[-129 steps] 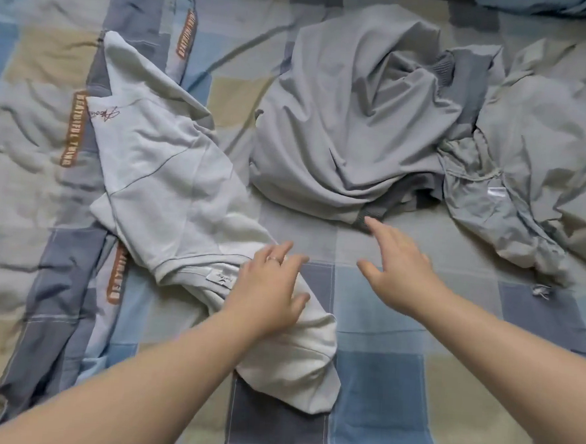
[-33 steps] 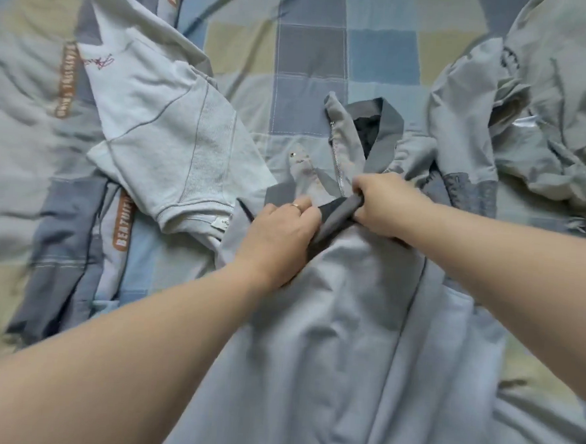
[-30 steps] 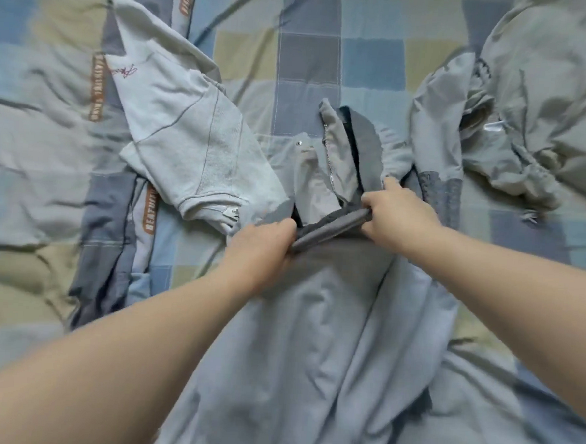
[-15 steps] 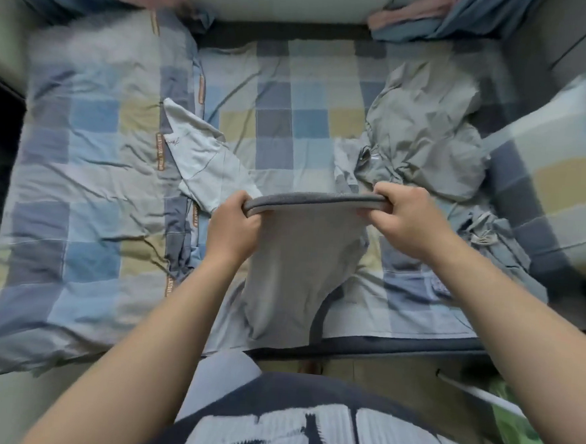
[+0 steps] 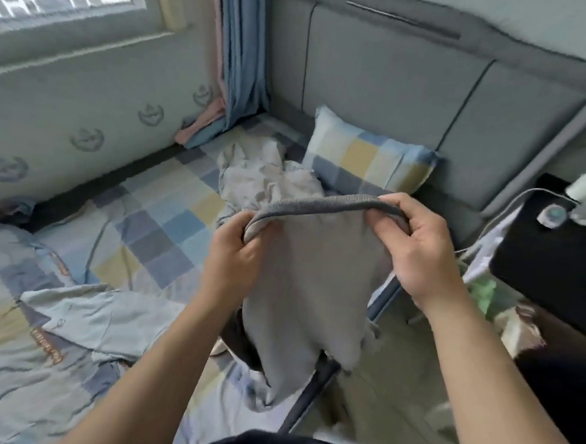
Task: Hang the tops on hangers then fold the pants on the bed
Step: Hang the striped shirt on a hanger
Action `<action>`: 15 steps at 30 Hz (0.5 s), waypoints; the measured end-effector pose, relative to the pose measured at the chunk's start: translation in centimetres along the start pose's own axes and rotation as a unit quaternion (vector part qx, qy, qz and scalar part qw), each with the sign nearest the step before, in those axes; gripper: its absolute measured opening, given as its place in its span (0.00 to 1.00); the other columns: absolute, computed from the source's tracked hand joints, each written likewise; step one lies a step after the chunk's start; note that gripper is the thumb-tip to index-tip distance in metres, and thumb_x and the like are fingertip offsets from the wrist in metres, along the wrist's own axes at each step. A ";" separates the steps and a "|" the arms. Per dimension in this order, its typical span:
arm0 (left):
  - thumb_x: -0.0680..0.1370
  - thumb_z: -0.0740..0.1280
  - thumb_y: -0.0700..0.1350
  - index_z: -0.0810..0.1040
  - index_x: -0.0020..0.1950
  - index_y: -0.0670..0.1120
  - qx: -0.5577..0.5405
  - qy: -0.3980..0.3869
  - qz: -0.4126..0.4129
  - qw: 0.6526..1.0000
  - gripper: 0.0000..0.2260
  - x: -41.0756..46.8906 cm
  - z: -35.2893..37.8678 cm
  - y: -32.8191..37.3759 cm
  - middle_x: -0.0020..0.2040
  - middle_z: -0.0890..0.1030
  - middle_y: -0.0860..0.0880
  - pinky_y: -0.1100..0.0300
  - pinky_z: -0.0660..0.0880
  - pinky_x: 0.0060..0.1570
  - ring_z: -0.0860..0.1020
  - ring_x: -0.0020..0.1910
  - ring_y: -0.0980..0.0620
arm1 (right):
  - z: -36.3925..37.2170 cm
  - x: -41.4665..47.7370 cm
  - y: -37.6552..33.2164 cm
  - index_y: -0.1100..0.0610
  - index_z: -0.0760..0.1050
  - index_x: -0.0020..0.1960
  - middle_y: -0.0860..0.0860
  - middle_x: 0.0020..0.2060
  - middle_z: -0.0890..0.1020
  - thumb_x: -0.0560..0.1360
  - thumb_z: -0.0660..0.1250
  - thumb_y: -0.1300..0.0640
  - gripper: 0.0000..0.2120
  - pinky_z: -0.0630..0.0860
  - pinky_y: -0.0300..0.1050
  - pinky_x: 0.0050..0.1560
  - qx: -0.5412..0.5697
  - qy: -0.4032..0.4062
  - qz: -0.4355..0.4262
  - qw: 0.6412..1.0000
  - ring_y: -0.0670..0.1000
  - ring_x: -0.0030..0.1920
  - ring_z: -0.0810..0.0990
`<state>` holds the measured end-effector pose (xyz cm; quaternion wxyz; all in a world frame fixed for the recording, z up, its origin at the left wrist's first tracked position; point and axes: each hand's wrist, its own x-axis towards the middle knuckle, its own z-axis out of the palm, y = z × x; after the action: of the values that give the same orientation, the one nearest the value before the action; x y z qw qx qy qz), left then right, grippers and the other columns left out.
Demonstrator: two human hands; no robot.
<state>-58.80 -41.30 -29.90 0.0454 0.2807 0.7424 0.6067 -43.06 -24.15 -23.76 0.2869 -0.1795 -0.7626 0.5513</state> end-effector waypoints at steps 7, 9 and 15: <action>0.74 0.68 0.51 0.72 0.36 0.50 -0.064 -0.158 0.073 0.983 0.10 -5.4 5.0 4.5 0.28 0.66 0.57 0.64 0.61 0.28 0.63 0.29 0.60 | -5.6 -13.5 -4.9 0.52 0.81 0.45 0.45 0.27 0.70 0.76 0.70 0.50 0.05 0.64 0.38 0.32 -0.036 0.171 0.052 0.983 0.45 0.30 0.67; 0.75 0.68 0.49 0.72 0.37 0.49 -0.066 -0.206 0.097 0.972 0.10 -7.3 6.4 5.4 0.28 0.67 0.58 0.66 0.61 0.28 0.63 0.29 0.61 | -6.7 -16.9 -6.2 0.52 0.81 0.45 0.47 0.30 0.75 0.74 0.71 0.49 0.07 0.68 0.40 0.36 -0.048 0.202 0.059 0.976 0.45 0.34 0.71; 0.77 0.70 0.45 0.77 0.39 0.50 -0.111 -0.314 0.142 0.932 0.07 -12.6 8.4 9.2 0.29 0.70 0.59 0.68 0.64 0.29 0.66 0.30 0.62 | -8.9 -26.9 -9.4 0.52 0.77 0.43 0.43 0.33 0.78 0.69 0.73 0.56 0.05 0.67 0.35 0.39 -0.110 0.266 0.086 0.954 0.43 0.36 0.72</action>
<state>-41.49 -38.87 -26.99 0.2206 0.5525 0.5703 0.5663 -16.26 -36.50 -19.27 0.4091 -0.4151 -0.6963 0.4189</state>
